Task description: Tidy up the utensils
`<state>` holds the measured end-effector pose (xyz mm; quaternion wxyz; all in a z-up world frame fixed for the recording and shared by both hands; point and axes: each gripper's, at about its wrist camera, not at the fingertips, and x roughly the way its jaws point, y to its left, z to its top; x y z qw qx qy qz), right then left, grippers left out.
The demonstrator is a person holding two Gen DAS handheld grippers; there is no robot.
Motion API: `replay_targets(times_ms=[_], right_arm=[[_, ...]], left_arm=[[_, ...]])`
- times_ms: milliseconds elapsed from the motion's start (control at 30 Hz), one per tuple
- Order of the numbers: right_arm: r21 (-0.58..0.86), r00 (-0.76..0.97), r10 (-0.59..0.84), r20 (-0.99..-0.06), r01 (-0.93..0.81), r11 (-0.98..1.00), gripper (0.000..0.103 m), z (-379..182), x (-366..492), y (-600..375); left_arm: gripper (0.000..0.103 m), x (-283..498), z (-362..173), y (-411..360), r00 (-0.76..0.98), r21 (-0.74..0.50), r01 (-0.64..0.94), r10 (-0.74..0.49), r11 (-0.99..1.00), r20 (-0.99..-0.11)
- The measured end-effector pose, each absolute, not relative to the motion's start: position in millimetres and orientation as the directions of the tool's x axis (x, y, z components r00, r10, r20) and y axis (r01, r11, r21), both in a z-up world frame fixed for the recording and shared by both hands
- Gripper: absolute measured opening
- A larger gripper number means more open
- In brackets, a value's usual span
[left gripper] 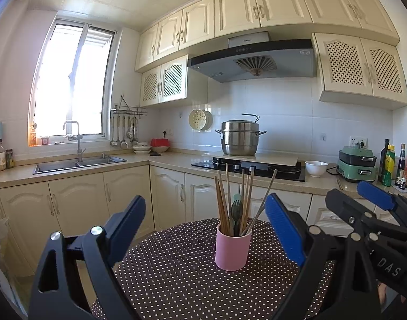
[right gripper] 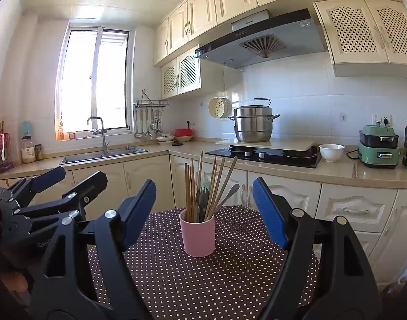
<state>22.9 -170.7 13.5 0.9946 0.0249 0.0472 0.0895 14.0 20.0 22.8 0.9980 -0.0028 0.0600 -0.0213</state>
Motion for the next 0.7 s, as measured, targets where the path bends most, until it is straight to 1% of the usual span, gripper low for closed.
replay_targets(times_ms=[300,700], right_arm=[[0.065,0.979,0.178,-0.097,-0.172,0.983,0.074,12.0,25.0,-170.7],[0.067,0.979,0.175,-0.1,-0.169,0.983,0.075,10.7,23.7,-170.3]], left_arm=[[0.09,14.4,21.2,18.2,0.994,0.008,0.035,-0.034,0.999,-0.104],[0.09,16.4,20.2,17.9,0.992,0.007,0.044,-0.043,0.999,-0.115]])
